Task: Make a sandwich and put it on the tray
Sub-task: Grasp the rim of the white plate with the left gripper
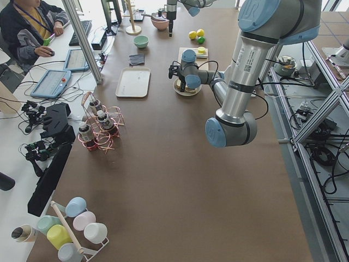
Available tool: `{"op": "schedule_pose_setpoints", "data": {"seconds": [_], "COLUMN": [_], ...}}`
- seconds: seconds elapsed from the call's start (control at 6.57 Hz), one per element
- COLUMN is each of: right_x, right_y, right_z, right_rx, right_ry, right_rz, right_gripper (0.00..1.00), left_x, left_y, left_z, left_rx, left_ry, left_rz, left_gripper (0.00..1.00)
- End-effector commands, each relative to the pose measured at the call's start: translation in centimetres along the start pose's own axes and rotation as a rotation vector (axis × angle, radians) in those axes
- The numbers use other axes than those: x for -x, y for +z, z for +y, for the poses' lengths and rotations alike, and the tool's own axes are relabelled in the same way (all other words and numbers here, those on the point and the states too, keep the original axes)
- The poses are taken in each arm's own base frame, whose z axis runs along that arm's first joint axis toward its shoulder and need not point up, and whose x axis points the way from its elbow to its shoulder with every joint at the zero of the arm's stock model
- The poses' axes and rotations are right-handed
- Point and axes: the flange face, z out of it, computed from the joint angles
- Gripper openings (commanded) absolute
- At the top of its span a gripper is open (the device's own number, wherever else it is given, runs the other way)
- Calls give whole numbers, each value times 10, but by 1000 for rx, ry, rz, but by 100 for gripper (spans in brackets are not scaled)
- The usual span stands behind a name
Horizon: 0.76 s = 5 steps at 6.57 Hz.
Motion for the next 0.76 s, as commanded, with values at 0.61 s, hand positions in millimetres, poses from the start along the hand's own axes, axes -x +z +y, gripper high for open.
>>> {"op": "schedule_pose_setpoints", "data": {"seconds": [0.61], "right_x": [-2], "right_y": [1], "right_z": [0], "right_rx": [2], "right_ry": [-1], "right_rz": [3], "right_gripper": [100], "left_x": [20], "left_y": [24], "left_z": [12], "left_rx": [4], "left_ry": [6], "left_rz": [0], "left_gripper": [50]}}
